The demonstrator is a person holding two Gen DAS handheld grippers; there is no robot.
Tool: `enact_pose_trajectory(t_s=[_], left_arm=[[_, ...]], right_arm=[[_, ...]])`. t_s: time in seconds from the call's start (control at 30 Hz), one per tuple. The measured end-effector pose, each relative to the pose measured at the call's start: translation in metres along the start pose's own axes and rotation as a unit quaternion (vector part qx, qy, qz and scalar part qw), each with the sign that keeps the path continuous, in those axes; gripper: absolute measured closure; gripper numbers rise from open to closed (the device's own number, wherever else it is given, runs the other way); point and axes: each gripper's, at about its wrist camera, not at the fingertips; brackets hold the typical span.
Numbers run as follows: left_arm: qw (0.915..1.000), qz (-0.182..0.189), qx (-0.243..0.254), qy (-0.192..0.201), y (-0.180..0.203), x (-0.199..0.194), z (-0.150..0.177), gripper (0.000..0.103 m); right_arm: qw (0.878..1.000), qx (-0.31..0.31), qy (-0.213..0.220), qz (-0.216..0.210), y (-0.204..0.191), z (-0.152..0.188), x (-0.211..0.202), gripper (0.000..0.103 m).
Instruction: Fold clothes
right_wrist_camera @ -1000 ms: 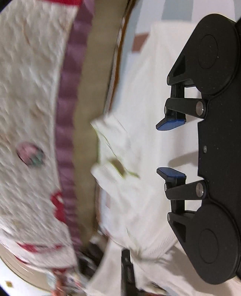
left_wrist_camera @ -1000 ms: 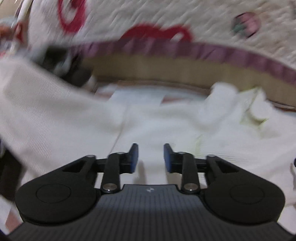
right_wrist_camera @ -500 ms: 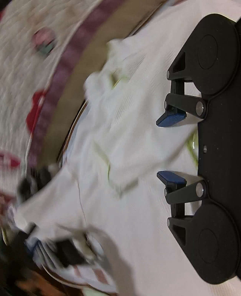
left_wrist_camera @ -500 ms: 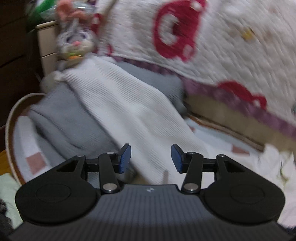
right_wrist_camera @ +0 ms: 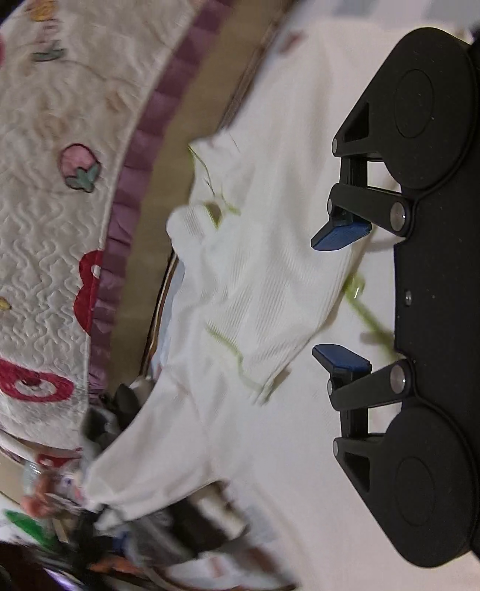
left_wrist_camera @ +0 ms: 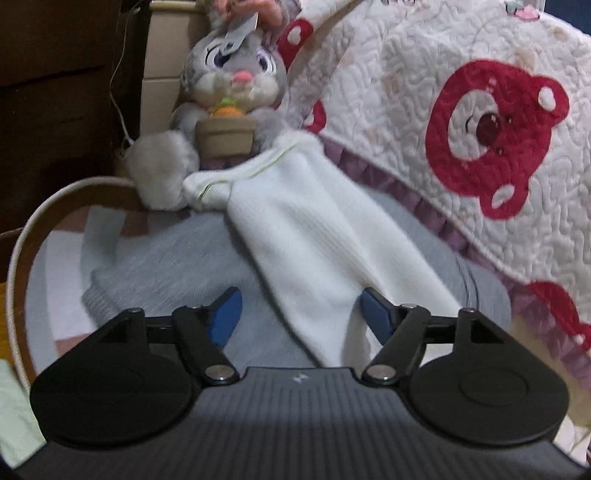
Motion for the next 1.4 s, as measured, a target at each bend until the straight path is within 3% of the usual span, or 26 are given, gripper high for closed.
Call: enact_pose_trajectory(t_s=[0.03, 0.1, 0.2, 0.3, 0.4, 0.5, 0.57, 0.63, 0.7, 0.73, 0.83, 0.87, 1.0, 1.03, 1.1, 1.17, 1.3, 1.4], left_arm=[[0.9999, 0.008, -0.003, 0.005, 0.0, 0.0, 0.0, 0.037], [0.9989, 0.046, -0.001, 0.01, 0.002, -0.001, 0.0, 0.075], [0.9965, 0.082, 0.013, 0.009, 0.014, -0.012, 0.001, 0.095], [0.9928, 0.108, 0.047, 0.023, 0.038, -0.037, 0.01, 0.096], [0.9821, 0.156, 0.091, 0.052, 0.072, -0.072, 0.029, 0.096], [0.9661, 0.226, 0.112, 0.056, 0.11, -0.104, 0.058, 0.097], [0.9532, 0.273, 0.123, 0.043, 0.136, -0.118, 0.08, 0.097], [0.9357, 0.319, 0.149, 0.016, 0.164, -0.128, 0.108, 0.097], [0.911, 0.359, 0.2, -0.038, 0.195, -0.127, 0.145, 0.092], [0.9025, 0.359, 0.228, -0.065, 0.207, -0.123, 0.165, 0.092], [0.8748, 0.347, 0.309, -0.138, 0.228, -0.11, 0.219, 0.072], [0.8708, 0.352, 0.309, -0.148, 0.225, -0.109, 0.224, 0.061], [0.8535, 0.373, 0.312, -0.187, 0.211, -0.102, 0.246, 0.058], [0.8541, 0.375, 0.304, -0.194, 0.207, -0.1, 0.248, 0.056], [0.8796, 0.361, 0.237, -0.199, 0.19, -0.09, 0.238, 0.048], [0.8962, 0.352, 0.174, -0.206, 0.177, -0.079, 0.23, 0.046], [0.9102, 0.335, 0.068, -0.234, 0.166, -0.052, 0.224, 0.042], [0.911, 0.34, -0.011, -0.233, 0.164, -0.041, 0.219, 0.04]], right_arm=[[1.0, 0.007, -0.007, 0.004, 0.005, 0.001, 0.003, 0.041], [0.999, 0.038, -0.015, 0.01, 0.019, 0.004, 0.01, 0.041], [0.996, 0.086, -0.02, 0.022, 0.036, 0.004, 0.013, 0.041], [0.987, 0.155, -0.038, 0.024, 0.051, 0.008, 0.018, 0.041], [0.978, 0.201, -0.056, 0.026, 0.062, 0.014, 0.024, 0.041], [0.982, 0.168, -0.057, 0.065, 0.059, 0.015, 0.027, 0.041], [0.982, 0.17, -0.056, 0.067, 0.062, 0.014, 0.028, 0.041], [0.977, 0.197, -0.056, 0.053, 0.071, 0.014, 0.029, 0.041], [0.969, 0.237, -0.055, 0.035, 0.082, 0.017, 0.029, 0.041], [0.966, 0.252, -0.053, 0.029, 0.086, 0.018, 0.029, 0.041], [0.959, 0.279, -0.045, 0.011, 0.093, 0.021, 0.026, 0.041], [0.959, 0.281, -0.042, 0.009, 0.093, 0.022, 0.025, 0.041], [0.968, 0.25, 0.012, 0.004, 0.086, 0.018, 0.015, 0.041], [0.973, 0.227, 0.027, 0.006, 0.08, 0.014, 0.012, 0.041], [0.981, 0.186, 0.051, 0.001, 0.068, 0.007, 0.009, 0.041], [0.985, 0.161, 0.064, -0.014, 0.059, 0.003, 0.01, 0.041], [0.991, 0.122, 0.05, -0.011, 0.046, 0.0, 0.023, 0.041], [0.992, 0.116, 0.04, -0.006, 0.045, 0.0, 0.031, 0.041]])
Point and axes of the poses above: each gripper's, at about its wrist camera, not at the fingertips, and x roughly the way its jaws point, y to its right, z to its underside, and after that the axes turned 1 degree about z, right-handed
